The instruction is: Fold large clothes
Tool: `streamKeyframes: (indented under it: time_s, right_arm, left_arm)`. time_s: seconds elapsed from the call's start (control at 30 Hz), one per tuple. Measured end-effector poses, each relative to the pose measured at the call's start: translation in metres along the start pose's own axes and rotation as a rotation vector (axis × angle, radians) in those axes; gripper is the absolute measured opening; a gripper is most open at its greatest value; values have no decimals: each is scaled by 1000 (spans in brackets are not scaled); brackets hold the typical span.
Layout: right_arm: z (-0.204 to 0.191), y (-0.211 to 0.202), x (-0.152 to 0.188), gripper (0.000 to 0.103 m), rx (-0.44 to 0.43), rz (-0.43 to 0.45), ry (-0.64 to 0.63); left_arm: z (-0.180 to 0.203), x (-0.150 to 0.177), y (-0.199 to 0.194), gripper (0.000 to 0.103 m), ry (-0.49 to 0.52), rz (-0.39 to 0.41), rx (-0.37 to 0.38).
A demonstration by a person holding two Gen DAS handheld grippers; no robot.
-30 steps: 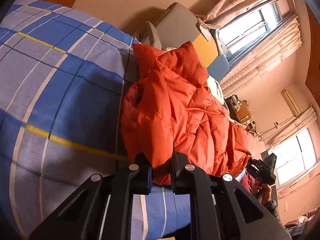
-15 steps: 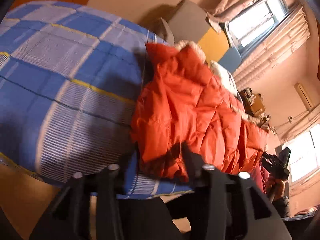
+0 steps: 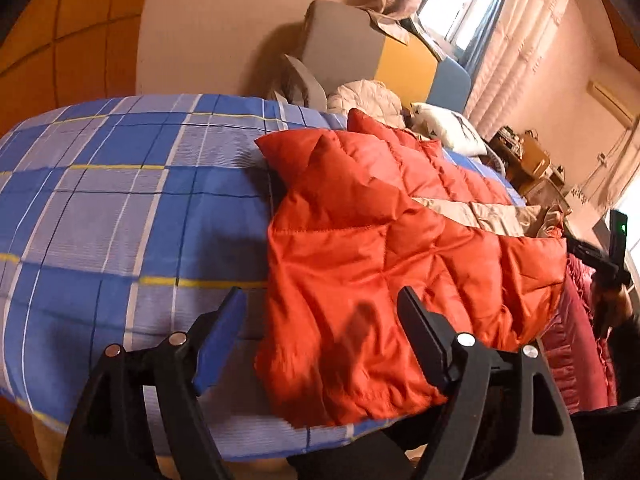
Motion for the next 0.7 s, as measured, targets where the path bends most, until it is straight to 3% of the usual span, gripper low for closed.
streamKeyframes:
  time_s: [0.1, 0.23, 0.27, 0.3, 0.33, 0.37, 0.43, 0.5, 0.6, 0.7]
  right_arm:
    - [-1, 17, -11, 74, -19, -42, -29]
    - [-6, 31, -18, 70, -41, -83, -54]
    - [-7, 34, -19, 64, -50, -94, -56]
    - [-9, 36, -19, 52, -44, -99, -59]
    - [-8, 38, -19, 40, -27, -103, -67]
    - [-7, 40, -19, 33, -20, -105, -66]
    - [-6, 41, -16, 21, -13, -107, -53]
    - [-3, 39, -13, 17, -13, -99, -29]
    - [0, 31, -13, 14, -12, -72, 7]
    - [3, 18, -15, 10, -5, -44, 35]
  left_arm:
    - [1, -6, 12, 80, 36, -30, 9]
    - [-1, -14, 27, 78, 65, -63, 25]
    - [1, -15, 28, 69, 70, -64, 42]
    - [4, -17, 30, 61, 79, -66, 56]
    - [5, -18, 32, 60, 89, -69, 51]
    - [7, -20, 33, 57, 103, -64, 50]
    - [10, -20, 34, 40, 117, -60, 57]
    - [14, -18, 33, 24, 131, -56, 59]
    - [21, -15, 27, 12, 163, -38, 47]
    - [22, -21, 11, 8, 150, 22, 40]
Point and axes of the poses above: each gripper's, at about its wrist camera, not at the fingertips, and y roughly the way its jaws point, z to its right, x to its underside, the point moved 8 cm from there along y, roughly the way its jaws point, and after that the axes turned 10 degrees about y, right-handed, at the moved point
